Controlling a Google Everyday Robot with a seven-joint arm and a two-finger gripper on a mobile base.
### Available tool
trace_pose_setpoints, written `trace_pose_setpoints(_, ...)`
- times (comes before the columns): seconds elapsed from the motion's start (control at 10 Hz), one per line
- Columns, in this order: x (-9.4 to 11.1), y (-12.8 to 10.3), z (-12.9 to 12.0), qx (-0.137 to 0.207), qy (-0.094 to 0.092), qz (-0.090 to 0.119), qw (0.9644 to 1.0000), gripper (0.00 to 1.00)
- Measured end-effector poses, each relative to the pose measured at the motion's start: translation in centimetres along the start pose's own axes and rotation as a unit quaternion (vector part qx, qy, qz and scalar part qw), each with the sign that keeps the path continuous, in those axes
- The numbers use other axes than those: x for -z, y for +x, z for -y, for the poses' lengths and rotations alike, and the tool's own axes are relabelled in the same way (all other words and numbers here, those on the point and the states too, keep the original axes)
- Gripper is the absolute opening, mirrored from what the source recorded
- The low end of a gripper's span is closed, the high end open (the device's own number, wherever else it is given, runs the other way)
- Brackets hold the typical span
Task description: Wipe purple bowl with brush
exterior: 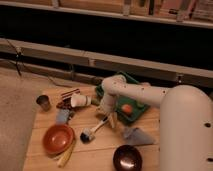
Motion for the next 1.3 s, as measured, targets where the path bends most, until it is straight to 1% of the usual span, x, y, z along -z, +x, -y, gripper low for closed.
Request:
trace_pose_setpoints(0.1, -0.19, 0.26, -0.08, -0.002, -0.001, 0.003, 1.0, 0.79)
trace_pose_setpoints(0.2, -0.43, 0.52, -0.1, -0.003, -0.004, 0.005, 1.0, 0.73)
trace_pose_setpoints(0.4, -0.92, 0.8, 0.05, -0.005, -0.009, 0.005, 0.9999, 0.53)
trace_pose_setpoints(0.5, -1.0, 0.83, 0.16, -0.006, -0.009, 0.005, 0.9999, 0.41)
trace_pose_setpoints(0.9, -1.01, 1.02, 0.19, -0.011, -0.009, -0.003, 0.9999, 0.04)
trace_pose_setpoints(1.0, -1.02, 1.04, 0.16, -0.012, -0.009, -0.004, 0.9999, 0.0)
trace_pose_setpoints(1.3, -1.02, 1.0, 0.06, -0.014, -0.006, -0.01, 0.9998, 0.0)
